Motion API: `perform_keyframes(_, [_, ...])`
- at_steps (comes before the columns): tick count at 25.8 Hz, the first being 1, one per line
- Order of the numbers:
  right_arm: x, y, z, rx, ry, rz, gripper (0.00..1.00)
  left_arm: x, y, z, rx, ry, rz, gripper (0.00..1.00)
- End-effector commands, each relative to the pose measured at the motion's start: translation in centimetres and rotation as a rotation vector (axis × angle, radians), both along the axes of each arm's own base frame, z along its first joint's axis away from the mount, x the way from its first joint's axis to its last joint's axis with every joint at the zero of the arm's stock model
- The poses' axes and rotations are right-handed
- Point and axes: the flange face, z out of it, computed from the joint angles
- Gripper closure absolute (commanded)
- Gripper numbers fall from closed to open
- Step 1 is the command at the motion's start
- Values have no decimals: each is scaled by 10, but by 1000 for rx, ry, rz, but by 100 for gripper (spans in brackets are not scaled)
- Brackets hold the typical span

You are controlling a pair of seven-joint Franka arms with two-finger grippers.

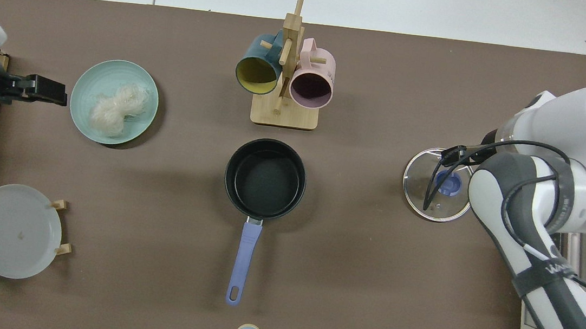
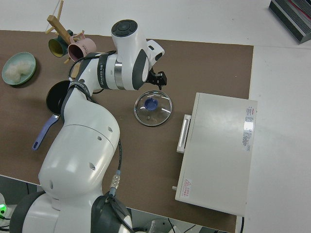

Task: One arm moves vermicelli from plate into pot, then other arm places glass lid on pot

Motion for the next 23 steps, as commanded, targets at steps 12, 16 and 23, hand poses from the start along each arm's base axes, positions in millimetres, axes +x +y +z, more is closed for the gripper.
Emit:
perform_keyframes(12, [3, 7, -77, -6, 78, -10, 0, 54, 3, -110, -100, 13, 378, 0])
perform_keyframes(16, [-2, 16, -83, -17, 93, -39, 0, 56, 4, -134, -136, 77, 765, 0])
perform_keyframes(23, [-4, 24, -91, -49, 104, -22, 0, 65, -7, -160, -173, 80, 1119, 0])
